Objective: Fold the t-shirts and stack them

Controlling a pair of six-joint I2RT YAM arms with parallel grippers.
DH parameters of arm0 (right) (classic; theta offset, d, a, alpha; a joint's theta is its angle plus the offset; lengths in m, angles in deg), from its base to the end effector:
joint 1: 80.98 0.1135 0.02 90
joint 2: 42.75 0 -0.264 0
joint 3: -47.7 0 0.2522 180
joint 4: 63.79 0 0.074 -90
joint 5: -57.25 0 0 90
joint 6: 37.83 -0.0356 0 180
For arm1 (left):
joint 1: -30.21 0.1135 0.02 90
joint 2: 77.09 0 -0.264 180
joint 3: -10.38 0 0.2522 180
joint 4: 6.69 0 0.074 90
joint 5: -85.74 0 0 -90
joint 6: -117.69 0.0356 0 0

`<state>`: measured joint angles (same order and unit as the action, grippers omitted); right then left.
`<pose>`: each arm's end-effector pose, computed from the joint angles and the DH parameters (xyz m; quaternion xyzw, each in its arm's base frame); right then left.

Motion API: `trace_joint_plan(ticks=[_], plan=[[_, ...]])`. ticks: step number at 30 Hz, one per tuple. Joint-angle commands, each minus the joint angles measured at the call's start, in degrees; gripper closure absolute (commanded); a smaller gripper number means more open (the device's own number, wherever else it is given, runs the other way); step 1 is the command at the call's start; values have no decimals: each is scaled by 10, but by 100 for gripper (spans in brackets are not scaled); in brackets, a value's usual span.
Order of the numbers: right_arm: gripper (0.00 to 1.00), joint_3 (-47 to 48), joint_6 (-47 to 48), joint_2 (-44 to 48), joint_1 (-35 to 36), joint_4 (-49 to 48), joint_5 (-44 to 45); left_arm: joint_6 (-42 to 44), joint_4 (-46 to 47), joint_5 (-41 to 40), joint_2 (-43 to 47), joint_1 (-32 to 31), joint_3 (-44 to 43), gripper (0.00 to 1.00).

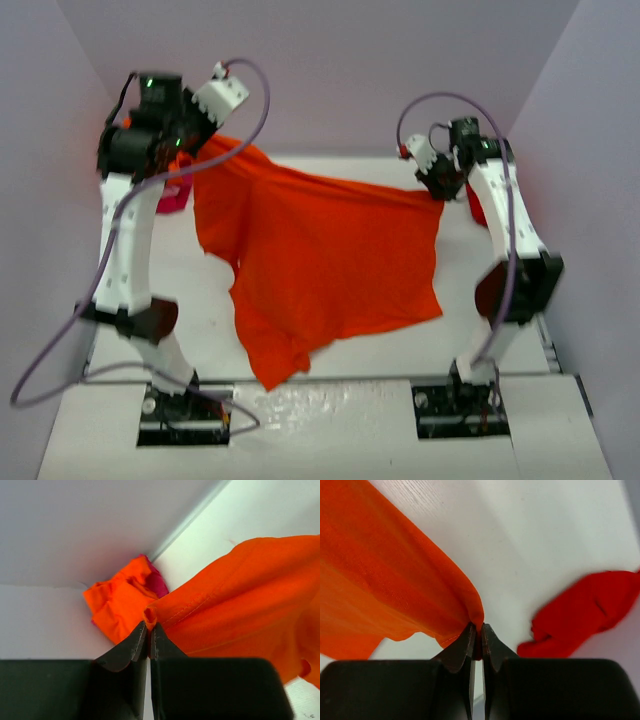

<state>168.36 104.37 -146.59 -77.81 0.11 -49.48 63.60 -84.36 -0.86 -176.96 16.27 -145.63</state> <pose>0.3970 0.0323 0.3637 -0.4749 0.7906 -0.0270 0.3855 0.2981 -0.0762 0.5428 0.3634 0.7424 0.0831 0.5567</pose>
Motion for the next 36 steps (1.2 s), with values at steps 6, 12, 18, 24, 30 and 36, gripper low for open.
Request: trace_joint_plan(ticks=[6, 12, 18, 24, 30, 36], plan=[[100, 141, -11, -289, 20, -41, 44, 5, 92, -10, -130, 14, 5, 100], [58, 190, -17, -381, 37, -85, 81, -3, 135, -29, -170, 12, 52, 100], [33, 151, -12, -338, 41, -148, 115, -2, 168, -50, -175, 11, 86, 100], [31, 117, 6, -268, 45, -164, 110, -7, 180, -62, -184, 4, 94, 100], [36, 29, 30, -195, 54, -168, 105, -1, 187, -77, -184, -7, 104, 100], [36, 8, 33, -154, 59, -167, 94, 2, 193, -89, -182, -14, 110, 100]])
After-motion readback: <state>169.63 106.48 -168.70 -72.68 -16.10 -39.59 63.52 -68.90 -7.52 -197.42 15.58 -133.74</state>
